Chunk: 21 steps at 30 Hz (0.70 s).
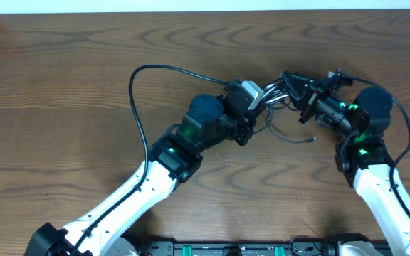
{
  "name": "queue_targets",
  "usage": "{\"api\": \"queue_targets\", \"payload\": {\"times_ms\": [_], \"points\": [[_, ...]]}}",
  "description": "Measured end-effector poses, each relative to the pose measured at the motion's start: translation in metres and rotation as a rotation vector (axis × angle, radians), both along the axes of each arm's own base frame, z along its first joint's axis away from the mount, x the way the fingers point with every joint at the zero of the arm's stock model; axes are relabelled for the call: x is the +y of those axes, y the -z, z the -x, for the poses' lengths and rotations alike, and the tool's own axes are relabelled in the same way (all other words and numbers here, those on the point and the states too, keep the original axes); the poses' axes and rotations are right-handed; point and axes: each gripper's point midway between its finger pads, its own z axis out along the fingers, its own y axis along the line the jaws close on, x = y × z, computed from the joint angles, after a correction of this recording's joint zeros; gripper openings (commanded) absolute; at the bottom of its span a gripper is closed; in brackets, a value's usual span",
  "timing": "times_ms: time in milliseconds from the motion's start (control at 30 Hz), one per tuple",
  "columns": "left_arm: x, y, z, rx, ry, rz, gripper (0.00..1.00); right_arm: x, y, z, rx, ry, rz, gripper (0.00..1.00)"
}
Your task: Untangle cables
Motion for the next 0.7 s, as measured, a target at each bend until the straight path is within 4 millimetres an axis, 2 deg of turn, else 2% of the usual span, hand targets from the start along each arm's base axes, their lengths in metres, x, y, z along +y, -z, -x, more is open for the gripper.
{"api": "queue_targets", "payload": {"times_ms": [300,700], "points": [[0.014,0.007,-0.011,0.022,-0.041,-0.022,0.08,-0.011,0.0,0.006,-0.182,-0.074,0.17,0.01],[0.024,0.012,-0.017,0.042,-0.052,-0.031,0.08,-0.008,-0.002,0.019,-0.412,-0.183,0.342,0.01]]}}
